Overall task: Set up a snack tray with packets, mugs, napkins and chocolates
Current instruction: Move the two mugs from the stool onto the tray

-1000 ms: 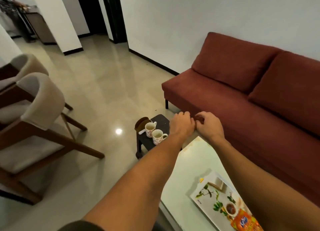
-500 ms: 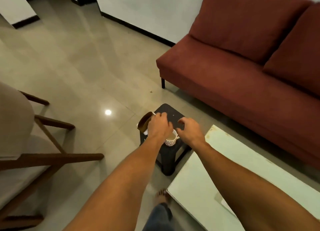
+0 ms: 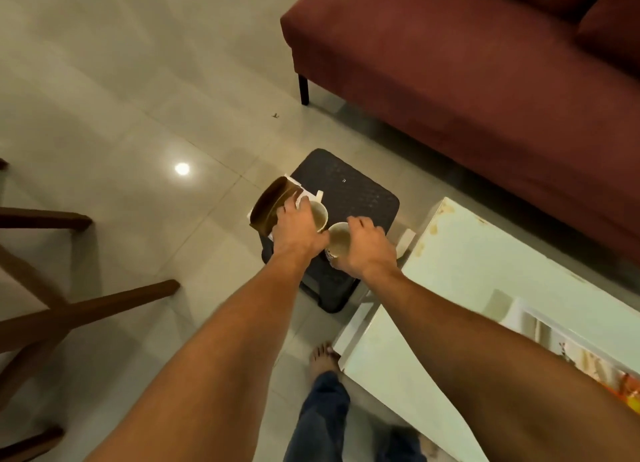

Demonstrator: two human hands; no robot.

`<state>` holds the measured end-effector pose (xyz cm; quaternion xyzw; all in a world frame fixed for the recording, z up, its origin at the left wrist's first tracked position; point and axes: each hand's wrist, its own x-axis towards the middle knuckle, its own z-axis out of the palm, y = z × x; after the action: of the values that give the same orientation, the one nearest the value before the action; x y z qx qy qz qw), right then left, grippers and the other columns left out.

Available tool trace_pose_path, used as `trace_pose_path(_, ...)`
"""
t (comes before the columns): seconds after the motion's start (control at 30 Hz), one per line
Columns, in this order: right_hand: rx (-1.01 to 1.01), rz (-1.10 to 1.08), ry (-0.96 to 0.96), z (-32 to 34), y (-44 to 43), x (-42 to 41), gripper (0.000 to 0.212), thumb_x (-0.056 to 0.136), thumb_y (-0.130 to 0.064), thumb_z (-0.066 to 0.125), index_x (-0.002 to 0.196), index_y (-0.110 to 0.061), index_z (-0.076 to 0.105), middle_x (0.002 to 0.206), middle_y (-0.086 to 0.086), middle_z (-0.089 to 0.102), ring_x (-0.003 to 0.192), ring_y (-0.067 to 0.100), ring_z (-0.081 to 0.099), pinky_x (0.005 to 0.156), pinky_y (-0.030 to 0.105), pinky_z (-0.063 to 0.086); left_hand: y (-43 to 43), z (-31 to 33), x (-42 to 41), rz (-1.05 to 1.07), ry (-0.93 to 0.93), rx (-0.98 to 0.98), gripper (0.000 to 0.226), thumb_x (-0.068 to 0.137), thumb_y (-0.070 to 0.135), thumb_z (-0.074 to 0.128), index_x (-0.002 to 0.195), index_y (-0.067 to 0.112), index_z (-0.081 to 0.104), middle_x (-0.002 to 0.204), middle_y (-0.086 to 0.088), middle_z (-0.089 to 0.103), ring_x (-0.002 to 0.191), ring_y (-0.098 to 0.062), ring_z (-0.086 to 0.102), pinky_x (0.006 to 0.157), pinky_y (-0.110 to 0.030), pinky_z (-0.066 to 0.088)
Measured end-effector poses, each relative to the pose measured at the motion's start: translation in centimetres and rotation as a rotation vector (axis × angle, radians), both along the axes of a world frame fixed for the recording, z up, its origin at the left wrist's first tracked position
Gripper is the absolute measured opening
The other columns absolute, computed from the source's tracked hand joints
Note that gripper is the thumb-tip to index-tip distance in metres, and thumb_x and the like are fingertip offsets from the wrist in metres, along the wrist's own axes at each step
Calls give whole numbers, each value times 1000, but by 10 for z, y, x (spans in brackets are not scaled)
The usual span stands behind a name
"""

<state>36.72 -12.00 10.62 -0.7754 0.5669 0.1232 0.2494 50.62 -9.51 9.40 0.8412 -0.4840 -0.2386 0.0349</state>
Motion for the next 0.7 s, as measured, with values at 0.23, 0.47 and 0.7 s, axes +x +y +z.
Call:
trace_pose_path(0.23,-102,59,128,-19,1,20,88,69,-52,85,142,-22,45,137,7,53,124,33,51,89,45,54,-13,-36,10,-16,17,24,98,79,64,71,152,16,28,150,-17,39,135,-36,43,106,-48,43)
trace_pose_path(0.47,-80,-18,77,-28,3,24,86,72,-45,85,143,-23,42,134,8,51,114,34,61,84,43,56,-14,-45,18,14,106,-37,78,89,60,51,153,22,29,149,-16,40,132,-36,44,103,-50,44)
trace_pose_path(0.7,-81,-39,67,-32,2,25,87,69,-44,87,141,-23,43,134,8,51,114,35,61,82,42,56,-7,-54,38,-174,127,23,100,81,51,70,158,27,10,159,-9,27,141,-34,37,108,-51,42)
